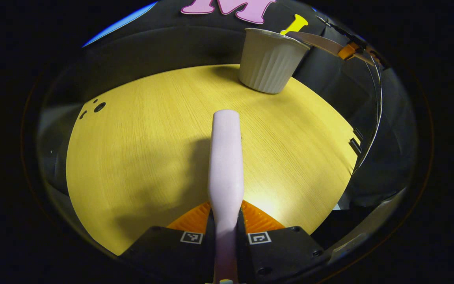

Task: Pick up the small broom and dustpan from the desktop, sweep the trash into the dustpan with the broom, and then empty the trash into the garbage bin.

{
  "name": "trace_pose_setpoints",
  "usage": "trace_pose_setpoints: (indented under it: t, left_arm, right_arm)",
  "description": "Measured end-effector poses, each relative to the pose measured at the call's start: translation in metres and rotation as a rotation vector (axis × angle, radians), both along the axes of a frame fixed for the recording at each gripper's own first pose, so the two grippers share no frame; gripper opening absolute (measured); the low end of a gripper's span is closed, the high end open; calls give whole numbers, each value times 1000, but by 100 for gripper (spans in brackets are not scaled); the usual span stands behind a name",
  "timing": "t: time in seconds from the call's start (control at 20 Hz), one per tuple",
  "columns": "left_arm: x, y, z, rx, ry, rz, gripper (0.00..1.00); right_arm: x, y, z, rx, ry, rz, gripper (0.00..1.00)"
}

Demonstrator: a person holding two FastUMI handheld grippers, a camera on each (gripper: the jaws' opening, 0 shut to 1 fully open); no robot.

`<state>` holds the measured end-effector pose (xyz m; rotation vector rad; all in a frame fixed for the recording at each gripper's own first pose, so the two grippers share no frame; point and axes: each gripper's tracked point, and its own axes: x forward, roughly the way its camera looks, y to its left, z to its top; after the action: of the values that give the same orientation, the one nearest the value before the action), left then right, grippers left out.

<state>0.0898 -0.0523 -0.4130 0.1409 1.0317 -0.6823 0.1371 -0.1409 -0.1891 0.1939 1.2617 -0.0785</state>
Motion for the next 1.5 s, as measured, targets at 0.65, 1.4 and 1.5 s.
trace_pose_setpoints:
  t: [0.65,1.4,1.5]
  left_arm:
    - [-1,11,0,-36,-46,102,27]
    - [-26,9,8,-27,-52,120,27]
    - [-27,9,14,-28,-60,135,27]
  right_arm:
    - [68,-37,-5,-182,232,284,36]
    - [77,-37,-4,-257,306,420,36]
    - [82,-38,0,-263,284,440,36]
